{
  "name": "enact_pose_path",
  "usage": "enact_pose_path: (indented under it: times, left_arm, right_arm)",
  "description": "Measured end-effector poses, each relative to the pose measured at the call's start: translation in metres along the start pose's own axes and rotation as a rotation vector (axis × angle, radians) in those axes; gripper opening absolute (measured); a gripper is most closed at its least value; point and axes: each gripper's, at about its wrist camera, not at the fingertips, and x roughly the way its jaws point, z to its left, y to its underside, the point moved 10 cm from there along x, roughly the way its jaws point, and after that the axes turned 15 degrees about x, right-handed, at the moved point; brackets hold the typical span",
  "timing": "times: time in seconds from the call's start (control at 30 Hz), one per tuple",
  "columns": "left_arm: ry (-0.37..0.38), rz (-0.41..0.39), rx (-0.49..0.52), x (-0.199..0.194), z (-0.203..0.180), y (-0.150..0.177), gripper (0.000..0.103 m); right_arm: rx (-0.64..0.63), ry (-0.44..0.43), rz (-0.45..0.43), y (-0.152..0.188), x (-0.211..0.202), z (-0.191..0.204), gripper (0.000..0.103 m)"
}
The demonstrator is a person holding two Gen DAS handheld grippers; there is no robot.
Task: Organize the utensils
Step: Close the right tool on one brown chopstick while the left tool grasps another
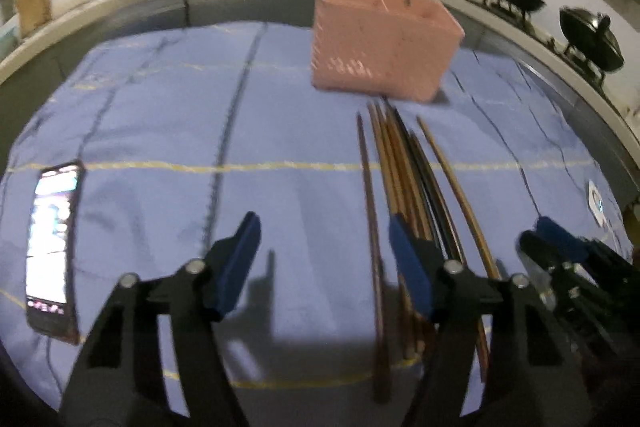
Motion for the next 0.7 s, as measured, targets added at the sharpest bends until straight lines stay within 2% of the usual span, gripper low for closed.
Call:
enact_pose_path:
  times: [0.1, 0.23, 0.37, 0.5, 0.6, 0.7]
  left_arm:
    - [0.007, 0.022, 0.061, 0.01, -0.016, 0.002, 0.053]
    - [-0.034, 0.087, 0.139, 0.029, -0.026, 0.011, 0.036]
    - [-0.065, 0.093, 0.171, 0.03, -0.027, 0.012, 0.036]
    - [-0.082, 0.097, 0.164, 0.035, -0.023, 0.011, 0.036]
    - [-0.094, 0.099, 0.177, 0.042, -0.02, 0.003, 0.036]
    - [-0.099, 0.106, 0.201, 0.052, -0.015, -0.011, 0.036]
  right_arm:
    - [-0.043, 0.005, 0.053, 0.014, 0.011, 0.005, 0.031]
    - [-0.099, 0.035, 0.096, 0.029, 0.023, 0.002, 0.03]
    - [-0.121, 0.088, 0.069, 0.025, 0.025, -0.007, 0.03]
    - [-0.087, 0.078, 0.084, 0.021, 0.027, -0.014, 0.03]
    - [-0.118, 0.068, 0.098, 0.017, 0.031, -0.009, 0.03]
    - [-0.141, 0.036, 0.147, 0.006, 0.043, -0.004, 0.03]
